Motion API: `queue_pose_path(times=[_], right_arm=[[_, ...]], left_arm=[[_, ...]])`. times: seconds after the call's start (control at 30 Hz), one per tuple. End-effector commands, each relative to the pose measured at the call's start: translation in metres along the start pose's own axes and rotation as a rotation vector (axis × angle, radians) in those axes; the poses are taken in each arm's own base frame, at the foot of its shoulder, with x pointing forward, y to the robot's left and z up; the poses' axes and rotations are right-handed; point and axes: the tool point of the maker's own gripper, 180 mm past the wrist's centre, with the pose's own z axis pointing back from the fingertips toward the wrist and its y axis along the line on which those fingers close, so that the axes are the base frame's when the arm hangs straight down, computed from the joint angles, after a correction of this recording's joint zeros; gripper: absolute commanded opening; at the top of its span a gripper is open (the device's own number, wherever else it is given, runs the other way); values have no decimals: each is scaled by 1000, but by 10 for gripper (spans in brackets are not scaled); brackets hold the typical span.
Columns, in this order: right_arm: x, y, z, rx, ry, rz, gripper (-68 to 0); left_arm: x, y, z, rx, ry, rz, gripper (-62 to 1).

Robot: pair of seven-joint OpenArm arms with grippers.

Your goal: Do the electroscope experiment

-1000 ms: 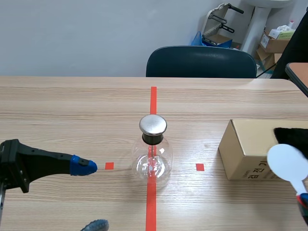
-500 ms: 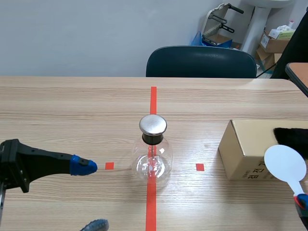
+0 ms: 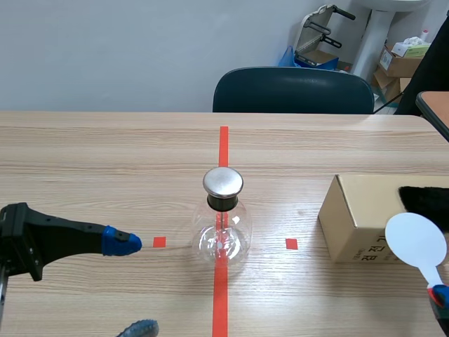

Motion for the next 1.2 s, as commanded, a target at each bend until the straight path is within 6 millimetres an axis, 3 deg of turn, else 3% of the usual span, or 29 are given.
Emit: queue_pose_path(times=[0.0, 0.13, 0.2, 0.27, 0.47, 0.53, 0.73, 0.83, 1.0, 1.07, 1.17], right_arm=[[-17, -10, 2, -34, 71, 51, -655], [-59, -12, 10, -40, 303, 47, -656], [-67, -13, 13, -41, 354, 47, -656], [-62, -12, 11, -33, 321, 54, -656], [-12, -7, 2, -16, 32, 65, -656], [-15, -8, 2, -19, 54, 62, -656], [-67, -12, 13, -37, 348, 52, -656], [-60, -11, 10, -31, 307, 57, -656], [-16, -8, 2, -20, 59, 62, -656], [-17, -8, 2, -21, 65, 61, -655], [-45, -12, 6, -37, 223, 57, -656]], left_arm=[[9, -3, -2, -3, -34, 6, -182], [7, -3, -2, -3, -23, 6, -183], [6, -3, -2, -3, -19, 6, -183], [6, -3, -2, -3, -19, 6, -183], [6, -2, -2, -3, -20, 7, -183], [6, -2, -2, -3, -20, 7, -183], [6, -2, -2, -3, -20, 7, -183], [6, -3, -2, -3, -20, 7, -183], [6, -3, -3, -2, -22, 8, -183], [6, -3, -3, -2, -22, 8, -183], [6, -3, -3, -2, -22, 8, -183]])
